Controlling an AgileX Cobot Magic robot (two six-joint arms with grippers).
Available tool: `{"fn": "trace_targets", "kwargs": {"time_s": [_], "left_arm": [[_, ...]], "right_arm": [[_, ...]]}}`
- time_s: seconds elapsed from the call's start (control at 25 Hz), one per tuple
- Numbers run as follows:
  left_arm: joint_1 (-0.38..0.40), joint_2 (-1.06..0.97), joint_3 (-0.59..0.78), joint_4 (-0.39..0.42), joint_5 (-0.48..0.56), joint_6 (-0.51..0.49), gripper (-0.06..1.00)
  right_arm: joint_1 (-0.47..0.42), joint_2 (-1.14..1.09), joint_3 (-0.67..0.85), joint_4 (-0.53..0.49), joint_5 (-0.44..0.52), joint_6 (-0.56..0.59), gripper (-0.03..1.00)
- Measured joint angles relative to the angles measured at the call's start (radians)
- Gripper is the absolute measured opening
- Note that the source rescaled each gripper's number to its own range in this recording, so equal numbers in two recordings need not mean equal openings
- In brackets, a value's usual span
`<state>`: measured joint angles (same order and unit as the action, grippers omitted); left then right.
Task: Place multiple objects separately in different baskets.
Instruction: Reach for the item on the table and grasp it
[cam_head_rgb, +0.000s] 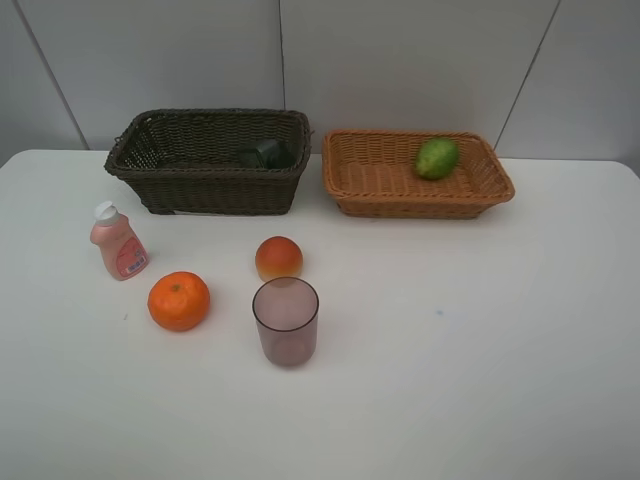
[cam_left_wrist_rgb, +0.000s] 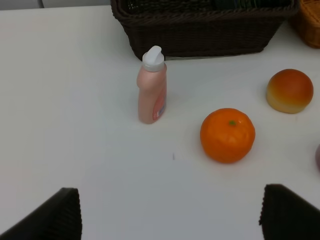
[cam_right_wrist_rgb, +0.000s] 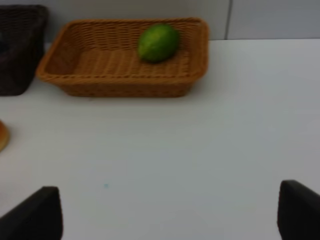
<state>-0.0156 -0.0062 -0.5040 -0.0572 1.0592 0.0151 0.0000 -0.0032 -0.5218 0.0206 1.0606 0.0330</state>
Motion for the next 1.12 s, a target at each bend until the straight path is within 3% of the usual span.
{"fn": "trace_targets", "kwargs": {"time_s": [0.16,1.12], "left_arm": [[0.000,0.000,0.000,0.003,0.000,0.000,0.93],[0.000,0.000,0.000,0.003,0.000,0.000,0.93]], "right_arm": [[-0.050,0.000,0.000,0.000,0.000,0.000,1.00],[-0.050,-0.001,0.000,0.000,0.000,0.001,1.00]]}}
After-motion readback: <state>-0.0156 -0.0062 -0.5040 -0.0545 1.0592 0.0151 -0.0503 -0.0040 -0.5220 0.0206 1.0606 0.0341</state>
